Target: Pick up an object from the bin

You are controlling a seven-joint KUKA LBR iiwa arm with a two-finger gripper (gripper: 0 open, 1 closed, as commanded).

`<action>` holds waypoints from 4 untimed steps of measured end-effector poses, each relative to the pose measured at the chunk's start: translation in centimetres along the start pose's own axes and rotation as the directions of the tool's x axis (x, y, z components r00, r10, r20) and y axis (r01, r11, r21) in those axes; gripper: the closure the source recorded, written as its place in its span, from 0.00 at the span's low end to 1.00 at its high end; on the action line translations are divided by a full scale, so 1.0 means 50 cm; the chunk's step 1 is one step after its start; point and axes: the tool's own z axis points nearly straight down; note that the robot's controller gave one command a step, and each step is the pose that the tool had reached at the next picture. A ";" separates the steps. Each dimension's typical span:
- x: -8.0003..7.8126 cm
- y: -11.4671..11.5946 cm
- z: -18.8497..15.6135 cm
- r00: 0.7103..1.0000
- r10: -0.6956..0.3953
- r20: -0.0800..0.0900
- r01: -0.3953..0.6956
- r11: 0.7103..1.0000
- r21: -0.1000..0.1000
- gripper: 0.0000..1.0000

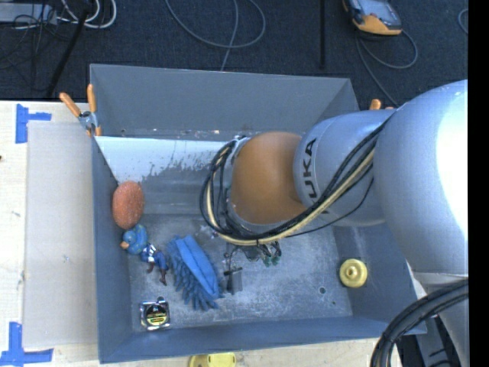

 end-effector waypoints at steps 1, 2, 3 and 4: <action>0.007 0.034 0.001 0.984 0.180 -0.002 -0.180 0.984 0.000 0.00; -0.002 0.081 0.001 0.985 0.175 -0.001 -0.175 0.985 0.001 0.00; -0.002 0.093 0.000 0.986 0.168 -0.001 -0.168 0.986 0.001 0.00; -0.032 0.074 -0.018 0.997 -0.074 0.000 0.074 0.997 0.000 1.00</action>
Offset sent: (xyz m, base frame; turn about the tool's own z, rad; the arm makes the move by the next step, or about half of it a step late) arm -0.0139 0.0461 0.0003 0.1713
